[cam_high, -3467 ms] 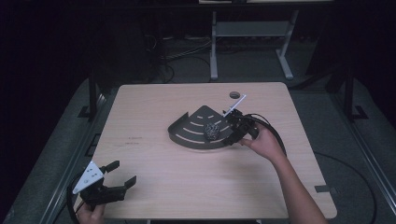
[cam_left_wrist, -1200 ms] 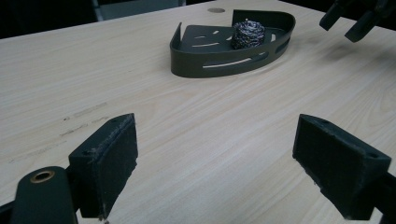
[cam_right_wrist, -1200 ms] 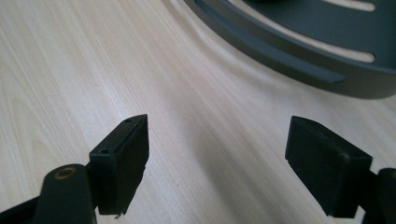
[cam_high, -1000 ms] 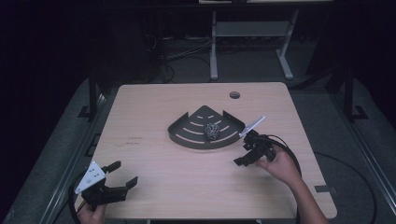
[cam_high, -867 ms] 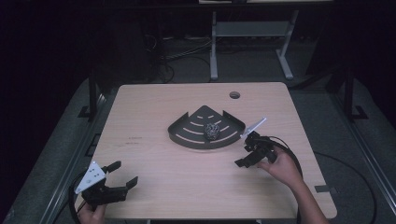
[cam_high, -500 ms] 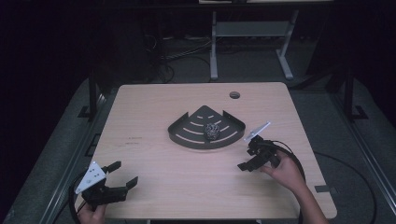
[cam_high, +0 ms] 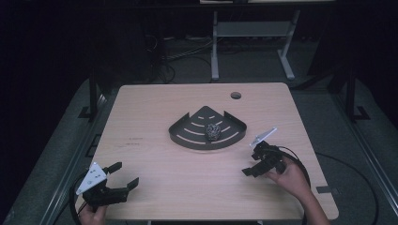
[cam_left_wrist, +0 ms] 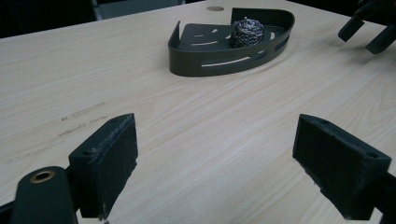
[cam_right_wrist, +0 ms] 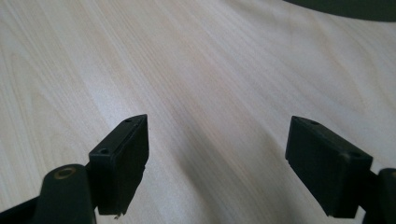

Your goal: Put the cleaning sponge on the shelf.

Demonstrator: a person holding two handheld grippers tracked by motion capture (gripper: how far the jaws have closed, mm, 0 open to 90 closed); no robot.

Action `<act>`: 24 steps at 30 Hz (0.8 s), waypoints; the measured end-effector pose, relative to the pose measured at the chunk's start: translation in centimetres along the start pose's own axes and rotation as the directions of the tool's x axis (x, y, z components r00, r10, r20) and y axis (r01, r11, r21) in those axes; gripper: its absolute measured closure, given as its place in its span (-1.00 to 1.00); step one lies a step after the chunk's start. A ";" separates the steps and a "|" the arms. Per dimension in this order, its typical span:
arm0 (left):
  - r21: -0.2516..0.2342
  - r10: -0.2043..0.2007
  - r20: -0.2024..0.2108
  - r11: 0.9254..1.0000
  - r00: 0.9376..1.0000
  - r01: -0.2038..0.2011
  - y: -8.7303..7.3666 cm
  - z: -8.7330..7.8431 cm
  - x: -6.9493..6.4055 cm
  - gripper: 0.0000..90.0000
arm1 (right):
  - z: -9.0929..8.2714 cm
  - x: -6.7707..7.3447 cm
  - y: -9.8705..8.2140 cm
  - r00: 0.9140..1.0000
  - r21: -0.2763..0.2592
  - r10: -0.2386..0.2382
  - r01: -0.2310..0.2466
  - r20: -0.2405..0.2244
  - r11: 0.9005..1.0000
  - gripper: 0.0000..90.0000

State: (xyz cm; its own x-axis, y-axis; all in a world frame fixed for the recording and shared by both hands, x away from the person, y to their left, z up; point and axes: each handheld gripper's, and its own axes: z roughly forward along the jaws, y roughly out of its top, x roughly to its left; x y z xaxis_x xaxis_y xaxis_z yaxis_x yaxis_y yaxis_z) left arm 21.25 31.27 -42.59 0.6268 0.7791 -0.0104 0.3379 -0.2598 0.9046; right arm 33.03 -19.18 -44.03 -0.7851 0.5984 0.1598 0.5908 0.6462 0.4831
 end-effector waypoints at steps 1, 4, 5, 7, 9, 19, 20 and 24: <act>0.000 0.000 0.000 1.000 1.000 0.000 0.0 0.0 0.0 -0.71 | 0.0 0.0 -0.1 1.000 0.001 0.000 0.000 0.000 1.000 -0.54; -0.002 0.001 -0.001 1.000 1.000 -0.001 0.0 0.0 0.0 -0.71 | -0.2 0.1 -0.5 1.000 -0.004 0.003 -0.003 0.001 1.000 -0.54; -0.002 0.001 -0.001 1.000 1.000 -0.001 0.0 0.0 0.0 -0.71 | -0.2 0.1 -0.7 1.000 -0.004 0.006 -0.006 0.002 1.000 -0.54; -0.002 0.001 -0.002 1.000 1.000 -0.001 0.0 0.0 0.0 -0.71 | -0.2 0.0 -1.0 1.000 -0.009 0.009 -0.009 0.004 1.000 -0.54; -0.001 0.000 -0.001 1.000 1.000 0.000 0.0 0.0 0.0 -0.71 | -0.3 0.0 -1.3 1.000 -0.011 0.015 -0.015 0.000 1.000 -0.54; 0.002 0.002 -0.004 1.000 1.000 -0.002 0.0 0.0 0.0 -0.71 | -0.6 0.1 -2.9 0.999 -0.024 0.031 -0.031 0.007 0.999 -0.54; 0.002 0.001 -0.005 1.000 1.000 -0.001 0.0 0.1 0.0 -0.71 | -0.6 0.1 -3.0 1.000 -0.024 0.029 -0.029 0.007 0.999 -0.54; 0.004 0.003 -0.005 1.000 1.000 -0.003 -0.1 0.1 0.0 -0.71 | -0.8 0.1 -3.5 0.999 -0.024 0.034 -0.034 0.011 0.999 -0.54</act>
State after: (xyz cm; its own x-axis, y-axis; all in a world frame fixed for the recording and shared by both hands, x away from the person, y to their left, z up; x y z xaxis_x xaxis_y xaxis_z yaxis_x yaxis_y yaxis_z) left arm 21.32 31.22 -42.69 0.6242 0.7813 -0.0052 0.3387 -0.2646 0.9029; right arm 30.71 -21.75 -45.04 -0.7625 0.6251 0.1670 0.6124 0.6139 0.4981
